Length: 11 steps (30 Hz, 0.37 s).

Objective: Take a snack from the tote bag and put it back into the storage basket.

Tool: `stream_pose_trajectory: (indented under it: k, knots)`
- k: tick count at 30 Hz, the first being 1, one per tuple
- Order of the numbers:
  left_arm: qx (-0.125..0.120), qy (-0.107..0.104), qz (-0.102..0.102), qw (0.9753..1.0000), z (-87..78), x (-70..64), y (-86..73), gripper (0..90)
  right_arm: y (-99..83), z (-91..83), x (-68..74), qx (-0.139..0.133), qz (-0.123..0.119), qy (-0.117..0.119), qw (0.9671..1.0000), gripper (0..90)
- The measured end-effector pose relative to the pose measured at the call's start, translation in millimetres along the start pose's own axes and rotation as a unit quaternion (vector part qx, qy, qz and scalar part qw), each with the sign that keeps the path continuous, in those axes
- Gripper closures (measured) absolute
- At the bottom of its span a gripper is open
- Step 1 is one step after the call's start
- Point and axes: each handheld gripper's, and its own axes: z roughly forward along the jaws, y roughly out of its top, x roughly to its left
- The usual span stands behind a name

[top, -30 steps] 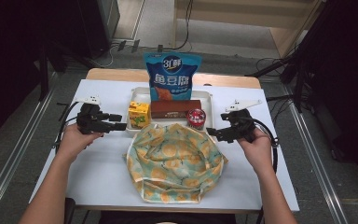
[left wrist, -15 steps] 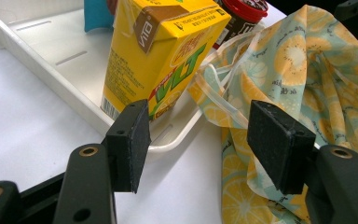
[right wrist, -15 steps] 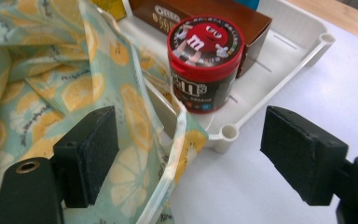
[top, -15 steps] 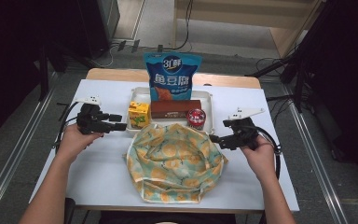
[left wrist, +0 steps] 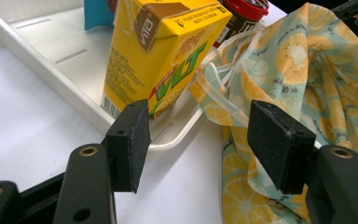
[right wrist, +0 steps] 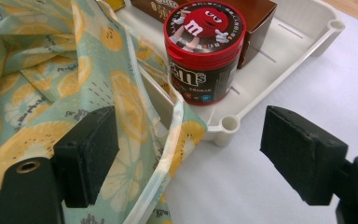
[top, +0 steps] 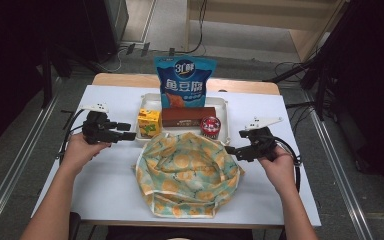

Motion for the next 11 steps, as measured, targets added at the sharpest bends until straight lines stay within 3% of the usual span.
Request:
stream_pose_trajectory:
  k: [11]
  knots:
    - [0.000, -0.004, -0.002, 1.0000, 0.3, 0.8, -0.2, 39.2, -0.9, 1.6, -0.8, 0.006, 0.002, 0.001, 1.0000, 19.7]
